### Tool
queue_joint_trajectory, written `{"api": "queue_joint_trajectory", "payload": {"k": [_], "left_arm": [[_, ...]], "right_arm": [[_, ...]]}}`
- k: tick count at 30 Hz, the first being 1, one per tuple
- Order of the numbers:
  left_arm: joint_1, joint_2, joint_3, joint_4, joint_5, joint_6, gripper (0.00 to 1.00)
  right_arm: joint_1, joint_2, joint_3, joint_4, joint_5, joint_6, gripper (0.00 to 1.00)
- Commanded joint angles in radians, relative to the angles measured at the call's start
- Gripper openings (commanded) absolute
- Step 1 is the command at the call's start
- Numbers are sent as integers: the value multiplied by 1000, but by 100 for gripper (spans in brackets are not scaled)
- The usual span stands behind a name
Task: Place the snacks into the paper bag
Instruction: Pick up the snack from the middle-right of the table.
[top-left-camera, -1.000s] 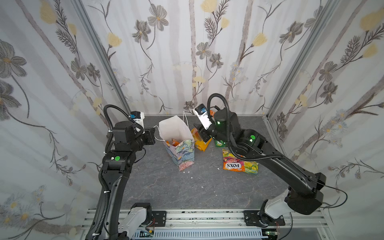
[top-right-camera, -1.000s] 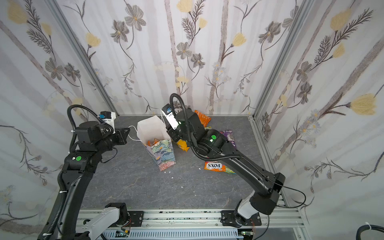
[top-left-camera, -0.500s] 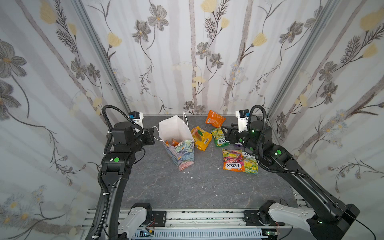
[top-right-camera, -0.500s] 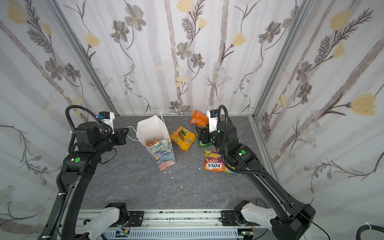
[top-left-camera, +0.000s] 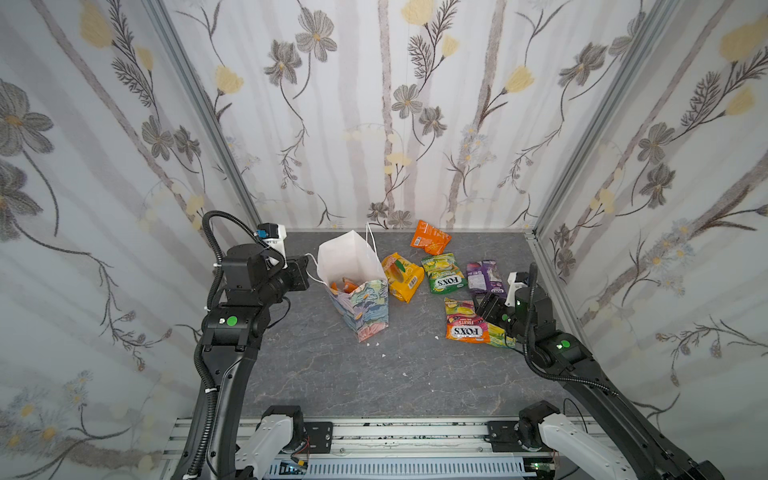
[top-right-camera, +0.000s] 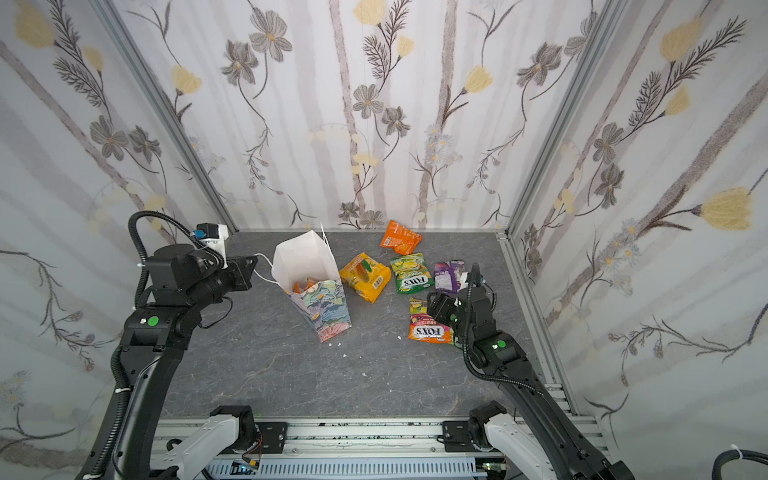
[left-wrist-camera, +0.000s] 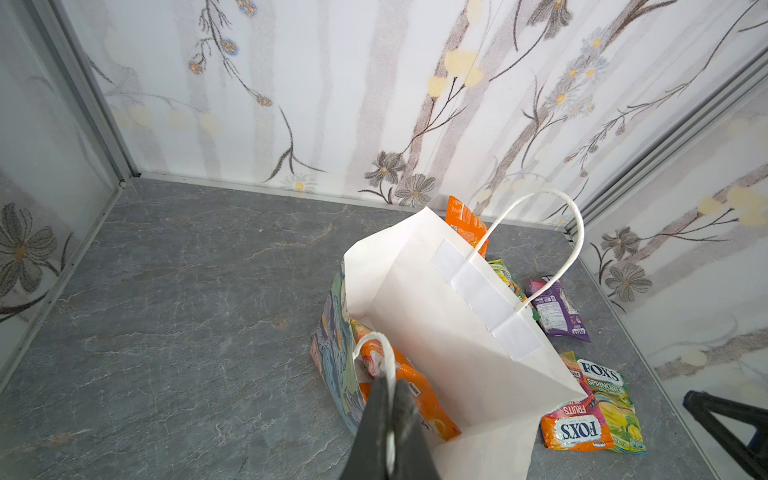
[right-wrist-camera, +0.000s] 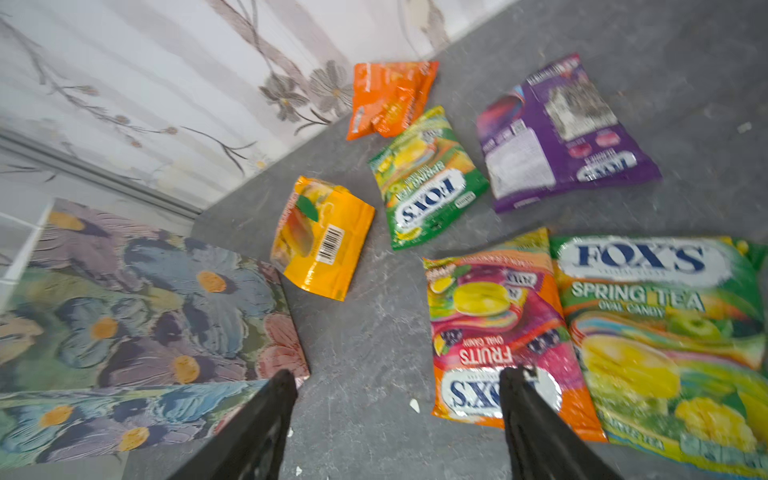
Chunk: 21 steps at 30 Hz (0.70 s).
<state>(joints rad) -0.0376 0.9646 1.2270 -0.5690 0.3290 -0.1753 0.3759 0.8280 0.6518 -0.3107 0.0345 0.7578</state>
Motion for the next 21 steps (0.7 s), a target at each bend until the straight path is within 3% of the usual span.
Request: {"api": "queue_joint_trajectory", "payload": {"k": [1,7,13,21], "left_arm": [[-1,-1,-4,34,13,-7,0],[1,-2,-14,35,12,-3,0],[0,-7,-15,34,8,-3,0],[1,-4,-9,31,-4,0,0]], "right_arm": [[-15,-43,-75,24,30,116,80],[-54,-110,-218,93,7,227,81],[-60,-166,-397,287,-40,362,80],[-63,-206,-479,297,-28,406,80]]}}
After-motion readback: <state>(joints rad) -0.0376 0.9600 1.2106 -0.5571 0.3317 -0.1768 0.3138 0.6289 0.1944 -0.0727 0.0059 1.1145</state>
